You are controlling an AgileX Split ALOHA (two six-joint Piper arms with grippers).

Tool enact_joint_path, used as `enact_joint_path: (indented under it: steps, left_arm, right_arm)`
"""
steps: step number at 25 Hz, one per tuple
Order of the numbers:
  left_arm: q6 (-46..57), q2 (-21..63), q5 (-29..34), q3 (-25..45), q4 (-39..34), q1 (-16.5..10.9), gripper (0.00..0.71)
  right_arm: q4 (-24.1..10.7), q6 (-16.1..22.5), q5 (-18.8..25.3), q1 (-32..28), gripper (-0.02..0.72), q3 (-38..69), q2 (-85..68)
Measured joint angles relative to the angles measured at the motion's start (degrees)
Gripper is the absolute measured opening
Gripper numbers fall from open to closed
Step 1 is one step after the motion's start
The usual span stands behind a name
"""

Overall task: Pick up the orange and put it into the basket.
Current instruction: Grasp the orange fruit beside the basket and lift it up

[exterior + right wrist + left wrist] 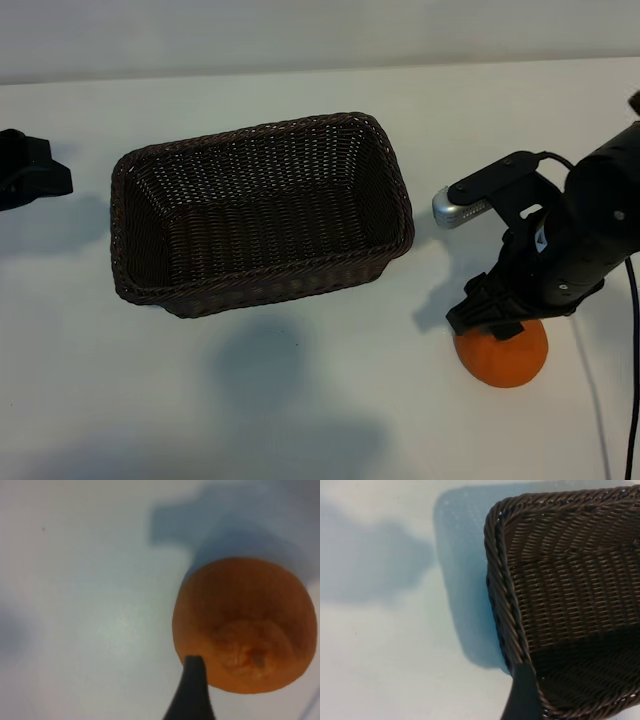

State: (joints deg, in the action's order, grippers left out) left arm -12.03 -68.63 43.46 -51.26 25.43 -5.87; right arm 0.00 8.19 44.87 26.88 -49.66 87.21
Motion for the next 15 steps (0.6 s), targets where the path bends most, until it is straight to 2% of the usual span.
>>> enact_joint_path:
  steps: [8,15]
  left_arm:
    - [0.00,0.00,0.00,0.00,0.00,0.00,0.588]
    - [0.00,0.00,0.00,0.00,0.00,0.00,0.588]
  right_arm:
    - [0.00,0.12,-3.50,0.00,0.580,0.02,3.88]
    - [0.00,0.12,-3.64,0.00,0.580,0.02,7.09]
